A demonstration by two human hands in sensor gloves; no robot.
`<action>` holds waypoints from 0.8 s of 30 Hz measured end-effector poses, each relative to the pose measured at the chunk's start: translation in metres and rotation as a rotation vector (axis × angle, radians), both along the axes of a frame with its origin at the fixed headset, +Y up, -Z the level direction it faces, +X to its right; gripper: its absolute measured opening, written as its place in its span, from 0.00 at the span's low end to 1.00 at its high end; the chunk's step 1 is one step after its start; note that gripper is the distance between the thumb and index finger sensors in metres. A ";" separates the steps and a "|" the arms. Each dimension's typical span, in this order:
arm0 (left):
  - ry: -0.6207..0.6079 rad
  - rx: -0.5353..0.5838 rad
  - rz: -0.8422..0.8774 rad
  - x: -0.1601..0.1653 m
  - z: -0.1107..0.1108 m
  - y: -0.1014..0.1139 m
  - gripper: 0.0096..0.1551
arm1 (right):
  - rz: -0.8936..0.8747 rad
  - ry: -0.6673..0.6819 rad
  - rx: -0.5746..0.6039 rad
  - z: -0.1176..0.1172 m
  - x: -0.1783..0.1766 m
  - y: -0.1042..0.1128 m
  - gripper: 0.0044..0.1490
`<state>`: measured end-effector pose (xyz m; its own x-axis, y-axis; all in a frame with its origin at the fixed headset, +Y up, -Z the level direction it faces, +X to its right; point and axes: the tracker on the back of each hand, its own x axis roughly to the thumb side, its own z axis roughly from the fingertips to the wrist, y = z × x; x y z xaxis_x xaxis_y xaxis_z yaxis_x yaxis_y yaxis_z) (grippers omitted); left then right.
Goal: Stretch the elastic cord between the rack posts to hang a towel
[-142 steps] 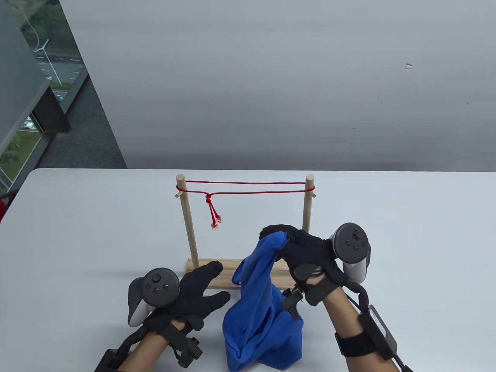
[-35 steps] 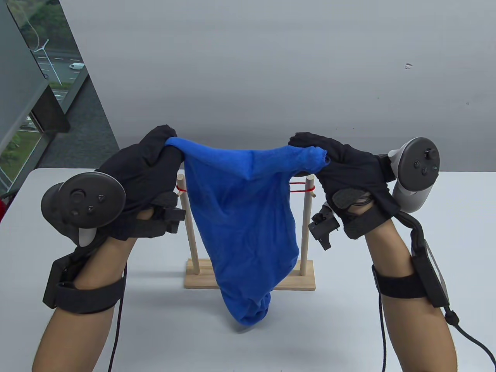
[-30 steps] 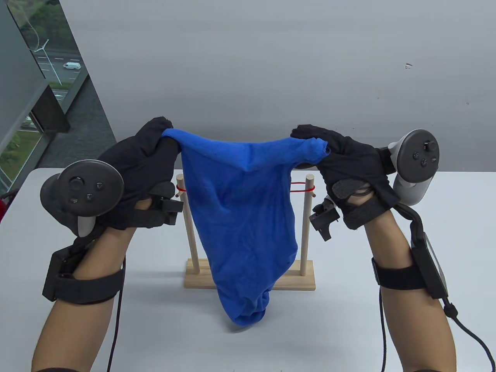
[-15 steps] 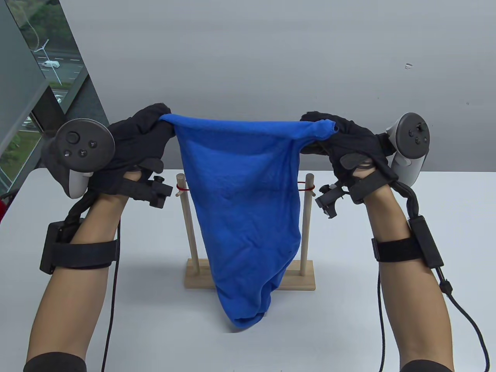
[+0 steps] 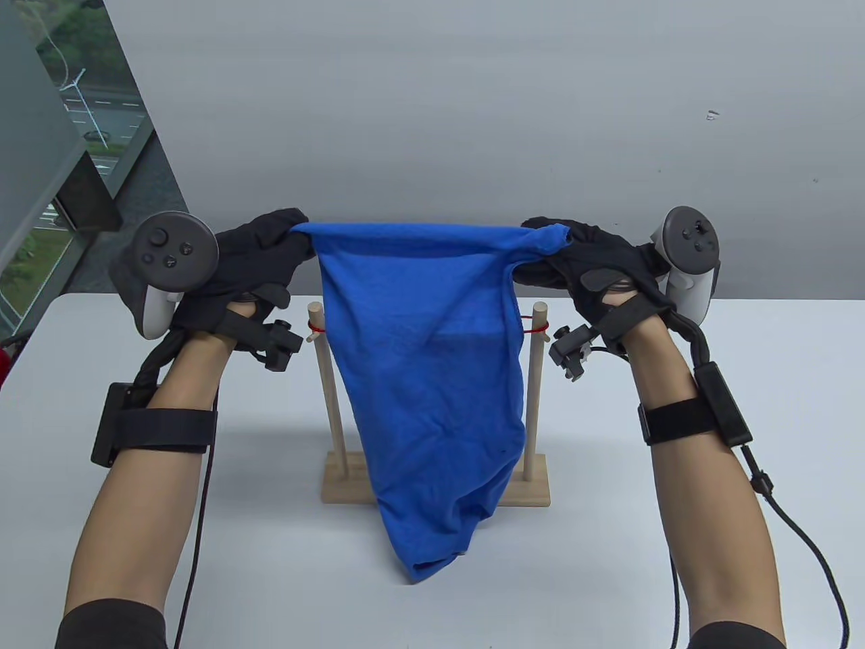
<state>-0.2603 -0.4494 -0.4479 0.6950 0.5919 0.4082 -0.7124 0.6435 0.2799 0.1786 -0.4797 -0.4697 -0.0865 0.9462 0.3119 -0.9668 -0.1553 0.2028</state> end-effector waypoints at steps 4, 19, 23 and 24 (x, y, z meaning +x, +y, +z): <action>-0.021 -0.069 0.002 -0.005 -0.004 -0.020 0.23 | 0.033 0.015 -0.037 0.000 0.002 -0.013 0.27; -0.089 -0.284 0.008 -0.009 -0.001 -0.105 0.22 | 0.202 -0.031 -0.118 0.015 0.009 -0.086 0.27; -0.102 -0.322 0.028 -0.010 0.002 -0.122 0.22 | 0.198 -0.031 -0.142 0.020 0.010 -0.105 0.27; -0.103 -0.322 0.030 -0.010 0.003 -0.125 0.22 | 0.197 -0.028 -0.146 0.021 0.010 -0.107 0.27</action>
